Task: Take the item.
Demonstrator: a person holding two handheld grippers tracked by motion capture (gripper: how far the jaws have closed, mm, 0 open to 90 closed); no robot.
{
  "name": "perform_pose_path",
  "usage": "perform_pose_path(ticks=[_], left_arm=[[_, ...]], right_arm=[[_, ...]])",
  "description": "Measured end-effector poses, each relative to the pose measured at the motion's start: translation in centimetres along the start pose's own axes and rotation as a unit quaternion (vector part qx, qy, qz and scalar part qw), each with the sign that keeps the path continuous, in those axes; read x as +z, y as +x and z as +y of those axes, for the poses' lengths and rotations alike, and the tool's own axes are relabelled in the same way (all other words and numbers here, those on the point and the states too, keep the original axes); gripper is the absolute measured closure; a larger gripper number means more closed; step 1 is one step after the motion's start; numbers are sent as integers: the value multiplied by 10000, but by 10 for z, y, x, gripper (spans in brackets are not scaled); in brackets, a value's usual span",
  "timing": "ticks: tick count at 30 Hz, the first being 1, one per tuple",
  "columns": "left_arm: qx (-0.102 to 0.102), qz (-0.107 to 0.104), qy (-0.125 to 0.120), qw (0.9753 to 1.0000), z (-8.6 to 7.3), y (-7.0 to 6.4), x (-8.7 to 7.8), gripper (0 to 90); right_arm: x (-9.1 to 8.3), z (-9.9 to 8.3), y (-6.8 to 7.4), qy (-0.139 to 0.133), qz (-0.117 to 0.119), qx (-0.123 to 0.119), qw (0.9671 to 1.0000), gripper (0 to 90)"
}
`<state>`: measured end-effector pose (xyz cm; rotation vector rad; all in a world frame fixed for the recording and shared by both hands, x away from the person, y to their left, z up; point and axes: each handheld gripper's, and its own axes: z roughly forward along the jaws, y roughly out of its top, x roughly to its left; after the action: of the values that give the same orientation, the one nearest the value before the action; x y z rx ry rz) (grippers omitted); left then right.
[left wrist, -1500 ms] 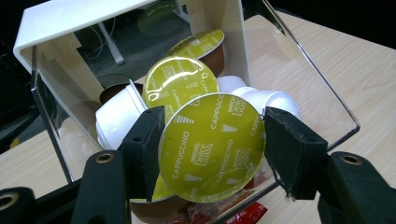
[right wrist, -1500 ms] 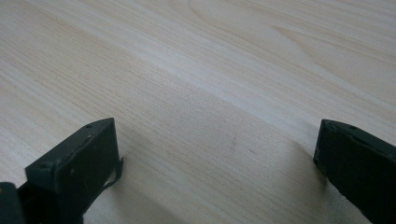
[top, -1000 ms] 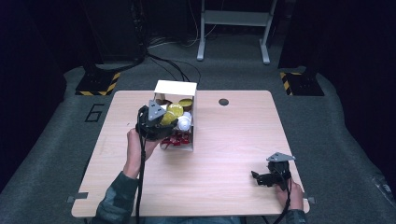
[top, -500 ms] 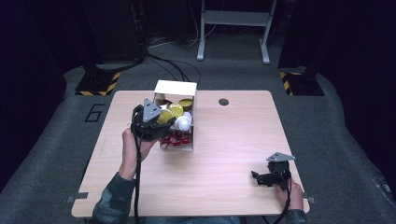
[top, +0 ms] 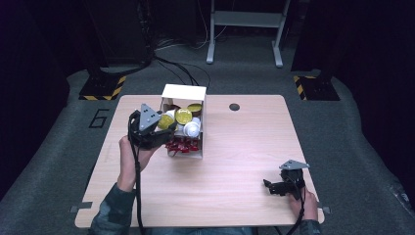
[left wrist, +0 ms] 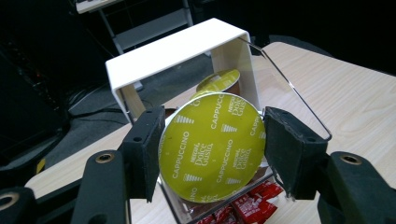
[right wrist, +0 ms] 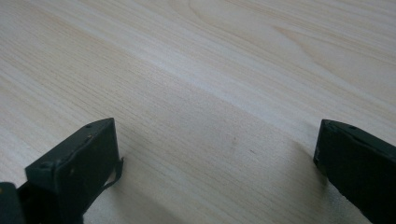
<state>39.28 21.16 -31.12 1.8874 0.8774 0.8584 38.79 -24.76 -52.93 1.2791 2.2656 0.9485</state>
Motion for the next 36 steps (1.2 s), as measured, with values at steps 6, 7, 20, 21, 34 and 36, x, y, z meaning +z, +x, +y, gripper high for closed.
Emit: perform_pose_path(ticks=[6,7,20,21,34,36], left_arm=[[-8,47,-27,10000,-1,4,-9,407],[3,71,-43,10000,-1,5,-11,407],[1,248,-22,9997,-6,19,-35,407],[-7,282,-24,9996,-8,22,-38,407],[-459,476,110,9978,-39,54,-50,408],[-487,461,190,9976,-43,55,-48,408]], right_arm=[[0,0,0,1,1,1,10000,0],[0,0,0,2,3,1,10000,0],[1,0,0,-23,-25,29,10000,0],[1,0,0,-14,-19,27,10000,0],[1,0,0,-13,-18,28,10000,0],[1,0,0,-12,-19,31,10000,0]])
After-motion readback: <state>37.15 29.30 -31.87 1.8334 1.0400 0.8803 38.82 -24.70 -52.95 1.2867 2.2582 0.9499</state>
